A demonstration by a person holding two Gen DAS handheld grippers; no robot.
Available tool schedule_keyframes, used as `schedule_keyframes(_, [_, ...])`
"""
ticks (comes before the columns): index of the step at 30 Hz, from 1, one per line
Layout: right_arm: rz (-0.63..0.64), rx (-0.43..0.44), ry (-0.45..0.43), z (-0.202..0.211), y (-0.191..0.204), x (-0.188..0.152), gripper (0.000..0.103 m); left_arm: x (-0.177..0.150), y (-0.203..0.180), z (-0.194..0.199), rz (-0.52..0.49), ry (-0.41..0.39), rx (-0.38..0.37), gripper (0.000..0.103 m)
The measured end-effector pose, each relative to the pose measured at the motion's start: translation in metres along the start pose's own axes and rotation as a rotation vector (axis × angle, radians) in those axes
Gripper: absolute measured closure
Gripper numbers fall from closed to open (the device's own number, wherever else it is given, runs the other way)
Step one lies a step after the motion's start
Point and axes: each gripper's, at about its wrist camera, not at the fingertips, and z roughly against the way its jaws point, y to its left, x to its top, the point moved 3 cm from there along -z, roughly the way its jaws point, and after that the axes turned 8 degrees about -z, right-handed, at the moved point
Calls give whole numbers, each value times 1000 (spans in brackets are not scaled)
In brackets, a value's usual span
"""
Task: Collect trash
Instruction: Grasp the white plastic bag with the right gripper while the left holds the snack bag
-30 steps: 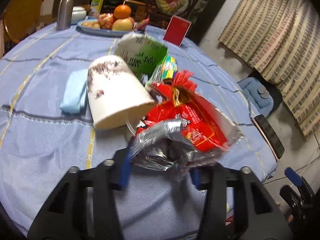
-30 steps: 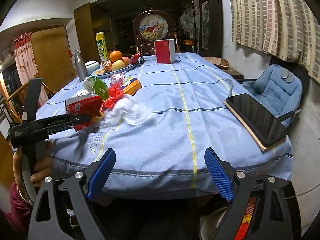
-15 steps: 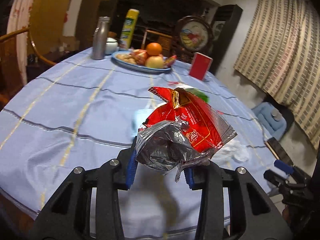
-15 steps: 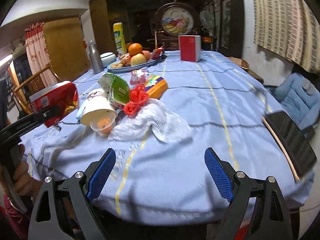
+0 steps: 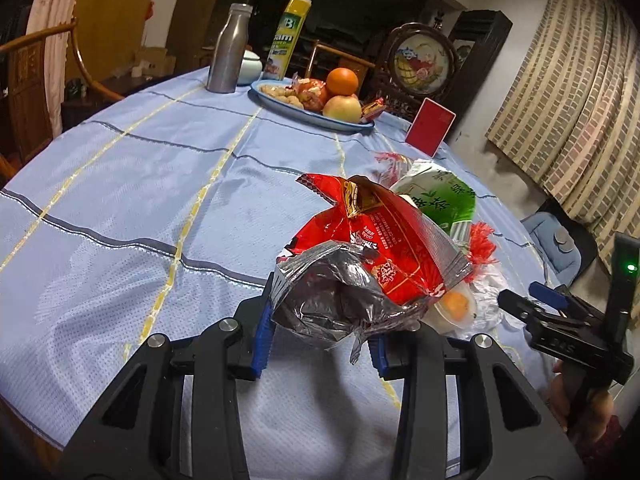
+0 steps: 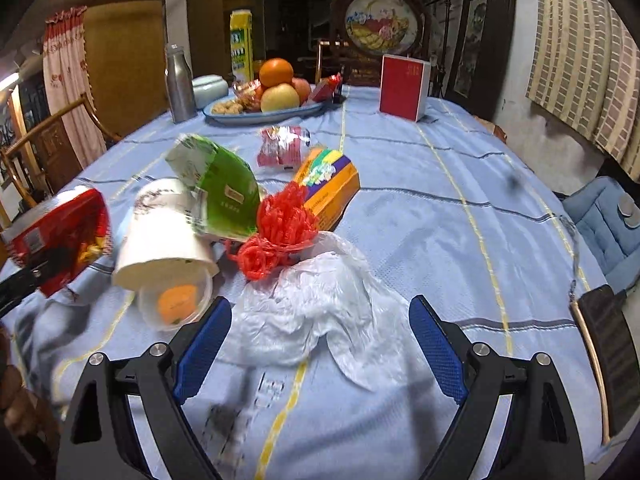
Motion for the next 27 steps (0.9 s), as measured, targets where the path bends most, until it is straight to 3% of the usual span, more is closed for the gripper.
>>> schedule_keyframes(2, [1, -13, 32, -11, -1, 0, 15, 0, 3, -3, 3, 8, -4, 63])
schedule_keyframes(5, [-3, 13, 82, -21, 0, 1, 41, -1, 4, -7, 4, 18, -9, 63])
schedule_keyframes(7, [4, 14, 112, -25, 1, -1, 85, 0, 3, -7, 4, 24, -12, 63])
schedule_keyframes(8, [-9, 27, 105, -22, 0, -3, 88, 0, 2, -8, 2, 24, -12, 63])
schedule_keyframes(17, [-82, 88, -109, 69, -22, 15, 89, 7, -24, 17, -52, -25, -17, 63])
schedule_keyframes(27, [-125, 92, -211, 134, -55, -5, 88, 6, -86, 49, -159, -60, -85, 63])
